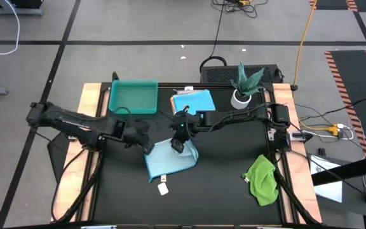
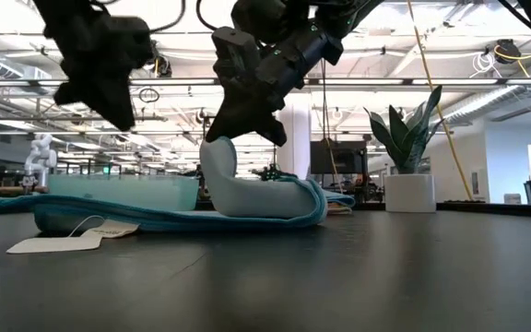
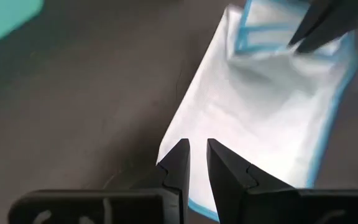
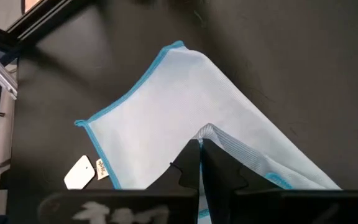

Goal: Fold microfiber towels
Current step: Fold the light blue microfiber towel

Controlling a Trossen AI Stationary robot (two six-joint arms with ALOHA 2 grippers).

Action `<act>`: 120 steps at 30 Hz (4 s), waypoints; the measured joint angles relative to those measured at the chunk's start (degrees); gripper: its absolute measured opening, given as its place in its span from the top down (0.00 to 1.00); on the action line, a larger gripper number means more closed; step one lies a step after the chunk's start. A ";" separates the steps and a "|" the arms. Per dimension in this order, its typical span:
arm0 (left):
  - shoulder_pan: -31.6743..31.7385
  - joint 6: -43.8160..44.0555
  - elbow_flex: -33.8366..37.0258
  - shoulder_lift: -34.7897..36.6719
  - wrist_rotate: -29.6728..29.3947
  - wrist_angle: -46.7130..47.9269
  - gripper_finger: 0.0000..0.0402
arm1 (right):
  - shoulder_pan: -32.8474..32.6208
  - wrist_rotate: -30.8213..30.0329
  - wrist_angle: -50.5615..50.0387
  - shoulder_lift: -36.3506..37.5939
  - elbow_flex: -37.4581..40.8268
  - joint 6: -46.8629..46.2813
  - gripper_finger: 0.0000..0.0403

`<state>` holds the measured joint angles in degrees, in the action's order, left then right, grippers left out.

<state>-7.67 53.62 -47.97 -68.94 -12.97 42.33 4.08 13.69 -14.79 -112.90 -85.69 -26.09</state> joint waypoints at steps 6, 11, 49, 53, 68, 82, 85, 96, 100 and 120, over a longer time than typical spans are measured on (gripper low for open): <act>-0.08 -1.41 0.02 -7.33 1.12 -2.23 0.86 | -0.52 -0.09 2.21 0.00 0.04 -0.17 1.00; -0.08 -0.55 0.02 -9.84 5.67 -0.23 0.86 | -1.69 -0.06 7.41 -0.22 0.02 -0.17 1.00; -1.48 5.61 -0.02 -4.01 3.69 7.32 0.86 | -4.94 0.09 13.73 -3.93 -1.97 7.26 0.76; -1.48 5.61 -0.02 -4.01 3.67 7.34 0.86 | -5.22 1.53 13.22 -3.74 -1.97 7.24 0.64; -0.28 -13.28 0.00 -13.31 6.96 0.66 0.86 | -4.83 1.03 -9.14 10.34 -1.92 7.28 0.65; -0.68 -17.80 -0.99 -27.37 20.48 -8.36 0.86 | -4.79 -4.95 -11.46 23.39 -1.92 9.18 0.65; -0.75 -14.75 -2.47 -27.73 21.14 -15.05 0.86 | -4.76 -5.04 -13.40 24.79 -1.95 10.84 0.65; -1.14 -8.36 -8.12 -30.76 17.25 -36.32 0.86 | -4.78 -12.74 -39.02 25.28 -1.03 14.90 0.65; -2.31 -5.74 -8.92 -31.40 17.44 -30.48 0.86 | -4.75 -15.49 -42.18 25.27 2.03 14.82 0.65; -3.80 3.01 -8.74 -29.87 10.07 -26.12 0.86 | -1.49 -4.66 0.75 25.10 28.26 5.70 0.65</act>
<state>-11.47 56.62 -56.71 -98.81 -2.90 16.21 2.58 9.04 -14.03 -87.81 -57.43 -20.38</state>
